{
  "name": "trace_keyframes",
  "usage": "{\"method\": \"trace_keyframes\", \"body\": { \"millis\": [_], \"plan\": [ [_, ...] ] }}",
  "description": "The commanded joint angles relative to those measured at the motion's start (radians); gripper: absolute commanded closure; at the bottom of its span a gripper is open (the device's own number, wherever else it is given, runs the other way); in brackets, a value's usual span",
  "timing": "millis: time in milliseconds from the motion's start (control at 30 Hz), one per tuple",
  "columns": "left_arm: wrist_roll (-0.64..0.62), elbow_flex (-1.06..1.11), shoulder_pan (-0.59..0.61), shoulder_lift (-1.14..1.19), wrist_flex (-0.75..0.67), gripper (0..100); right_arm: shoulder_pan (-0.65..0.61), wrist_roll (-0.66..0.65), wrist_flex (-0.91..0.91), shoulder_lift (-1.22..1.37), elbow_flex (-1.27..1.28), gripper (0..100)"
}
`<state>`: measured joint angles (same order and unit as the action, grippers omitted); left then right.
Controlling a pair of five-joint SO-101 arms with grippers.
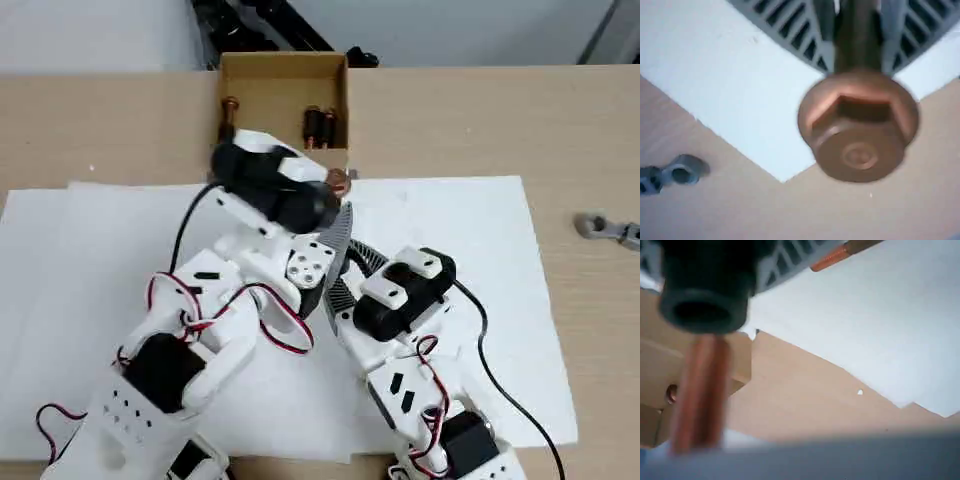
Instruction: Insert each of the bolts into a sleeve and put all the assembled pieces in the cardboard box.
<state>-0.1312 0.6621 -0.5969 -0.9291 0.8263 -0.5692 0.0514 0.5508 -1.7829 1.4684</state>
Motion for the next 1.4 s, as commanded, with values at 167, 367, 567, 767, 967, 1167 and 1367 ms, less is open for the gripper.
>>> {"method": "trace_keyframes", "body": {
  "millis": [167,367,567,767,967,1167,1367],
  "plan": [
    [-0.008,0.004,0.006,0.0,-0.052,100,-0.015,-0.003,-0.008,-0.007,-0.038,99.5],
    [-0.037,0.027,0.006,0.0,-0.054,100,-0.015,-0.003,-0.008,-0.007,-0.037,99.5],
    [-0.049,0.03,0.006,0.0,-0.06,100,-0.015,-0.003,-0.008,-0.007,-0.035,99.5],
    [-0.048,0.094,0.006,0.0,-0.101,100,-0.015,-0.003,-0.008,-0.007,-0.034,99.5],
    [-0.044,0.148,0.008,-0.003,-0.101,100,-0.015,-0.003,-0.008,-0.007,-0.035,99.5],
    [-0.044,0.147,0.009,-0.009,-0.095,100,-0.015,-0.003,-0.008,-0.007,-0.037,99.5],
    [-0.044,0.145,0.025,-0.009,-0.094,100,-0.013,-0.005,-0.008,-0.007,-0.037,99.5]
  ]
}}
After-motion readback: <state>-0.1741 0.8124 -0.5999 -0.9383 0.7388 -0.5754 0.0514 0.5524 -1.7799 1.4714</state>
